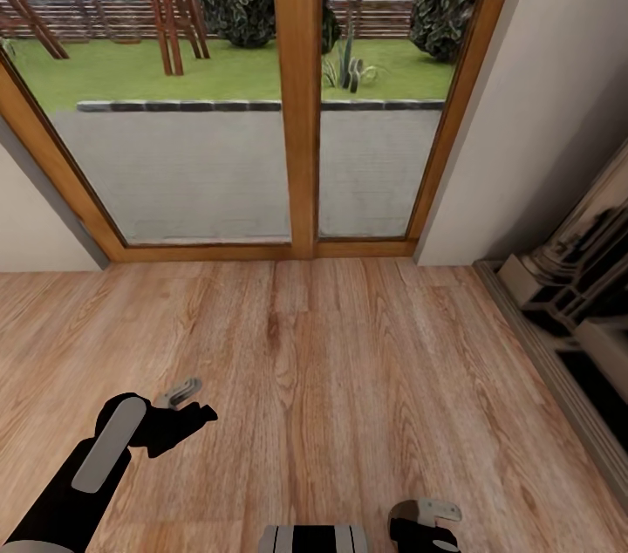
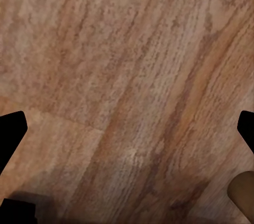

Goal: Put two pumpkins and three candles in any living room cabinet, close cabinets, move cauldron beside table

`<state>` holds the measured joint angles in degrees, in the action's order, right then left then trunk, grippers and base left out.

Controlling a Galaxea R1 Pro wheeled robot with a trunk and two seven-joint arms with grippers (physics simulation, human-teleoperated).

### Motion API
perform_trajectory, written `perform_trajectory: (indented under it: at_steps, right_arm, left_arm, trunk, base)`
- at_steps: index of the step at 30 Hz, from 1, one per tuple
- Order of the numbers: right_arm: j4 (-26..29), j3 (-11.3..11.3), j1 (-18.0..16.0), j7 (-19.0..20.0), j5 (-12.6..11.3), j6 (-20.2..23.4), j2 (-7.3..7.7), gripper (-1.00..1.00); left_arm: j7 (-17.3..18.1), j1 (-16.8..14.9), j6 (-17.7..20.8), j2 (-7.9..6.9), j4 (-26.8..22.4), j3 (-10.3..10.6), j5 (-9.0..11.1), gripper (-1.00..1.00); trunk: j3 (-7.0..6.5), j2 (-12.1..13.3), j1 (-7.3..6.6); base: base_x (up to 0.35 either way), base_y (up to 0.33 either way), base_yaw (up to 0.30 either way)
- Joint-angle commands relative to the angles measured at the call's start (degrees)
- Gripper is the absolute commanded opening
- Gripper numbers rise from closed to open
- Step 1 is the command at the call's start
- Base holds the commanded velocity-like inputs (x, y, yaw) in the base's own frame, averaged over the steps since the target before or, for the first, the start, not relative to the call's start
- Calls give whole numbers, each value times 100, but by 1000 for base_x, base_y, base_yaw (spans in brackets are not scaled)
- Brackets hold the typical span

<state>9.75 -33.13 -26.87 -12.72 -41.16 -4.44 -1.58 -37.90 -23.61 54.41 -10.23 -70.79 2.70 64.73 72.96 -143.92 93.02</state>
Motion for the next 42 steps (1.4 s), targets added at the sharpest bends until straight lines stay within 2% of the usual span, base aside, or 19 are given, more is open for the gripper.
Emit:
perform_trajectory:
  at_steps: [1,26,27,42]
  right_arm:
    - [1,-53,-3,-20,-67,-23,0,100]
    - [6,-53,-3,-20,-67,-24,0,100]
    - [7,-53,-3,-20,-67,-23,0,-100]
    - [1,-53,-3,-20,-67,-21,0,-100]
  left_arm:
    - [-60,-3,-1,-5,-5,12,58,100]
    - [-53,-3,-1,-5,-5,12,58,100]
    - [-52,-3,-1,-2,-5,12,58,100]
    - [-51,-3,-1,4,-5,12,58,100]
  trunk:
    - [4,-2,-1]
    - [49,-4,4]
    - [49,-4,4]
    - [49,-4,4]
  base:
    - [0,0,0]
    - [0,0,0]
    - [0,0,0]
    - [0,0,0]
